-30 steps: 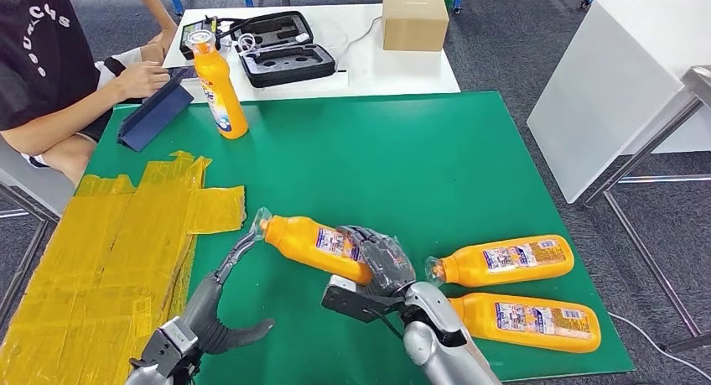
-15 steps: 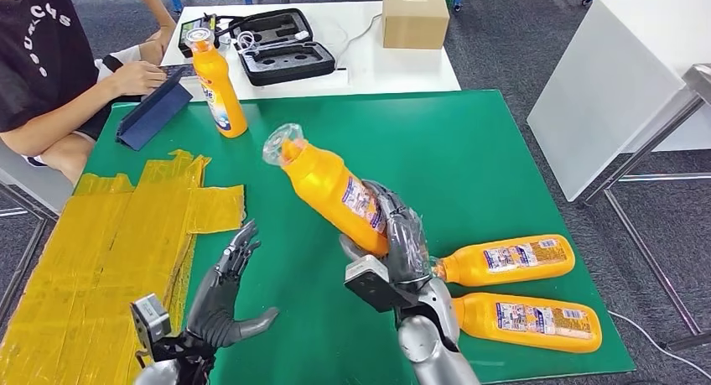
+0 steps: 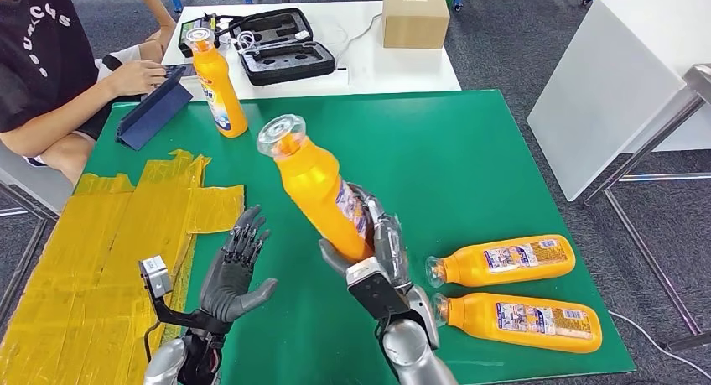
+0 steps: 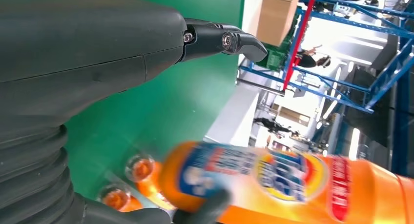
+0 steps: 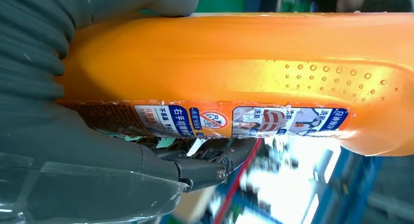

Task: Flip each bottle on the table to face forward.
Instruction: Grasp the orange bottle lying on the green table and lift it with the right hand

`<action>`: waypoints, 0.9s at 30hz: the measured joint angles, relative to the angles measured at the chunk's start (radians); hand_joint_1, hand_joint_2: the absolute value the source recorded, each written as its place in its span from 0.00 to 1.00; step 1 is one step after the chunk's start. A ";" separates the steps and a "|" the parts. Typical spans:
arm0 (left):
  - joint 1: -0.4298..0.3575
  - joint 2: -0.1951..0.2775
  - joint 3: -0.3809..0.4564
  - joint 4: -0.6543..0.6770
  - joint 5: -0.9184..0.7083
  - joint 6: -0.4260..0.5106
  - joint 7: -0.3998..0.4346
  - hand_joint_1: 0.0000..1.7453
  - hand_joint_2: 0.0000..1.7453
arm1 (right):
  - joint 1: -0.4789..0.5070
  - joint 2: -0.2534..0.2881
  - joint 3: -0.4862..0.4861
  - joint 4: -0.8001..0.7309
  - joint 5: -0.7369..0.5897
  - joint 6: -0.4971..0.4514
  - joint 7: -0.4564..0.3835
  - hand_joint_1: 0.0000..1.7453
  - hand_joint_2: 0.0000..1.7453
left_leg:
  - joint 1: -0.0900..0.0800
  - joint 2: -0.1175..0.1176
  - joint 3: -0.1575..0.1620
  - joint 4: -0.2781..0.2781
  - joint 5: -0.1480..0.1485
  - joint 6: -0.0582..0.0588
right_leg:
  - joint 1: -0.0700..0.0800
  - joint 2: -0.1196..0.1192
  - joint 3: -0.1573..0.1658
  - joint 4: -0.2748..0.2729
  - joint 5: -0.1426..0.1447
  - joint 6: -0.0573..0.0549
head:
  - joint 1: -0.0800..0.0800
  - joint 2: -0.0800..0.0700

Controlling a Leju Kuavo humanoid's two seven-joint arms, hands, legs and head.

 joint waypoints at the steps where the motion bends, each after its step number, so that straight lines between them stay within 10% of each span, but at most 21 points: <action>1: -0.006 -0.001 -0.002 0.002 0.008 0.000 0.002 0.00 1.00 | -0.001 0.003 0.011 0.015 -0.001 0.010 -0.002 1.00 1.00 | 0.000 0.000 0.000 0.000 0.000 0.000 | 0.000 0.000 0.000 0.000 0.000 0.000 | 0.000 0.000; 27: -0.044 0.012 -0.052 0.013 0.048 0.013 0.005 0.00 1.00 | -0.078 -0.005 0.173 0.310 0.086 0.027 0.006 1.00 1.00 | 0.000 0.000 -0.001 0.000 0.000 0.000 | 0.000 0.000 -0.001 0.000 0.000 0.000 | 0.000 0.000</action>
